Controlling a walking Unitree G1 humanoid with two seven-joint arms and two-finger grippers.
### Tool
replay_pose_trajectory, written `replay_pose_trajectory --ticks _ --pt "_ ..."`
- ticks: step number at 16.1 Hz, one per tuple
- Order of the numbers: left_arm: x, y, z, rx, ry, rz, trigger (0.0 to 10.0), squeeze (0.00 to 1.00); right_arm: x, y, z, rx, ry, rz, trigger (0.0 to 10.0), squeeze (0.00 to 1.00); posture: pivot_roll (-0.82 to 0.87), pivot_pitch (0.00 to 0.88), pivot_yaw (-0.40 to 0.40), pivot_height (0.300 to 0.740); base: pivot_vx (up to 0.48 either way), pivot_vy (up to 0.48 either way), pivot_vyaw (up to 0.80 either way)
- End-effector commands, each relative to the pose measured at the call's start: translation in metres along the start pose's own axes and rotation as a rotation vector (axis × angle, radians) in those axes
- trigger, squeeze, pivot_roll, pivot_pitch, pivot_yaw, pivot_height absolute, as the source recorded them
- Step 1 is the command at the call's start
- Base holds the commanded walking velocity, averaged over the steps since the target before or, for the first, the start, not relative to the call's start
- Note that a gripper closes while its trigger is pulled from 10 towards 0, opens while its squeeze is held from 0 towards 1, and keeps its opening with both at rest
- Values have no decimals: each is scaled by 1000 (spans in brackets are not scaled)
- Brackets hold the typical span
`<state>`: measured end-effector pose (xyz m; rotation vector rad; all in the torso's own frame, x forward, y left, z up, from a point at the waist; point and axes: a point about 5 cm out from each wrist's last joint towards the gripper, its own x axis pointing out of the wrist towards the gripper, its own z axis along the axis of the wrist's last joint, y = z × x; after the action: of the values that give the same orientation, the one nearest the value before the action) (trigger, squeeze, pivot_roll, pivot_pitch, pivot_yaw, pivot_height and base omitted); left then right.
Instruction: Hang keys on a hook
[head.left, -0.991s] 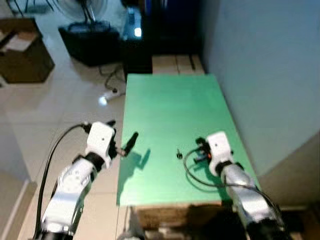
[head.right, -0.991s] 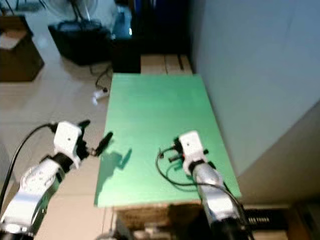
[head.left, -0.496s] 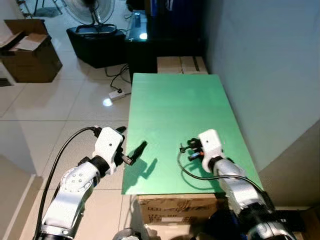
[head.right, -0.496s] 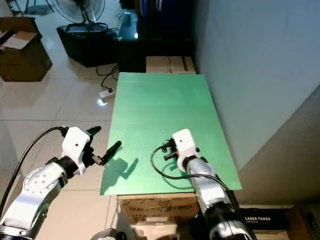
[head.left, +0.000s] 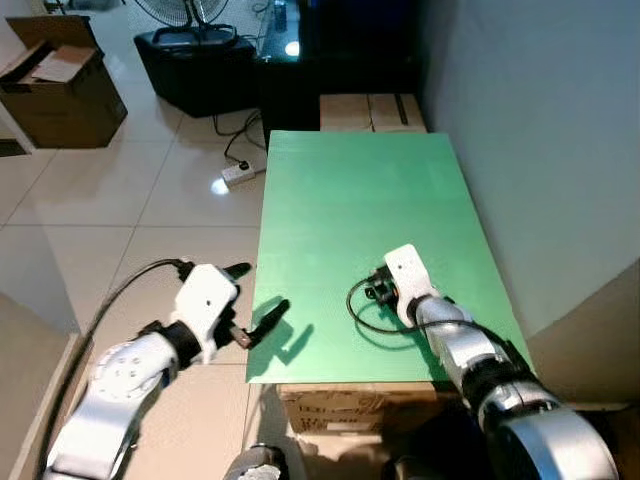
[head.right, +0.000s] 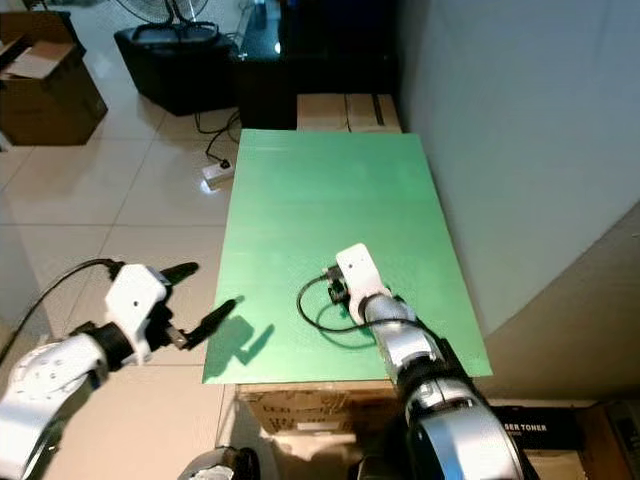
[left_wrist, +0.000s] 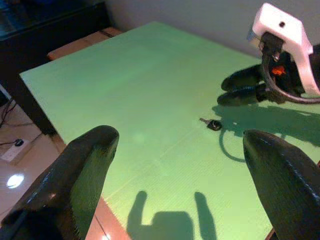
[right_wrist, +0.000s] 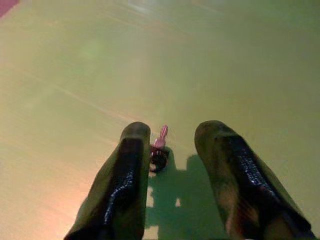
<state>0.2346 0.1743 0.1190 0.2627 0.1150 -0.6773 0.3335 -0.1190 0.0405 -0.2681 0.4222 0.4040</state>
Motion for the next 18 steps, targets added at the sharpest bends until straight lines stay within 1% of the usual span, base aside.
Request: replay_pose_trajectory --ticks 1,2,3,4,5,6,7,9,10,11,12,14,15,18 --pt "-4 2 2 3 4 6 10000 0 2 2 6 1 -15 11 10000 1000 119 178 47 740 0 0 0" --pt "-5 7 2 21 20 51 10000 0 8 10 20 -88 -37 53 10000 1000 126 191 55 740 0 0 0" --pt "-5 10 1 35 22 82 10000 0 11 18 29 -145 -58 86 10000 1000 125 186 61 740 0 0 0" --pt "-5 11 1 36 23 86 10000 0 12 20 31 -148 -66 92 10000 1000 125 186 63 740 0 0 0" --pt "-4 12 3 43 22 85 10000 0 14 22 42 -101 -100 98 10000 1000 123 184 70 740 0 0 0" --pt "-3 13 4 44 19 80 10000 0 15 24 48 -47 -123 119 10000 1000 124 183 74 740 0 0 0" --pt "-2 12 6 44 16 74 10000 0 15 27 51 -21 -133 155 10000 1000 124 183 74 740 0 0 0" --pt "-2 12 6 46 18 65 10000 0 15 28 45 -45 -101 166 10000 1000 124 183 74 740 0 0 0" --pt "-2 11 7 44 19 44 10000 0 14 27 34 -60 -52 145 10000 1000 137 196 89 740 0 0 0" --pt "-2 10 8 41 18 29 10000 0 13 25 28 -51 -28 127 10000 1000 140 199 92 740 0 0 0" --pt "-3 8 11 38 18 -5 10000 0 11 20 18 -21 11 87 10000 1000 149 211 98 740 0 0 0" --pt "-5 7 11 42 19 -21 10000 0 10 16 10 16 39 43 10000 1000 162 217 108 740 0 0 0" --pt "-7 8 12 45 22 -22 10000 0 9 13 5 59 51 -4 10000 1000 168 218 116 740 0 0 0" --pt "-12 11 15 53 33 -30 10000 0 7 10 -2 104 67 -54 10000 1000 188 226 129 740 0 0 0"
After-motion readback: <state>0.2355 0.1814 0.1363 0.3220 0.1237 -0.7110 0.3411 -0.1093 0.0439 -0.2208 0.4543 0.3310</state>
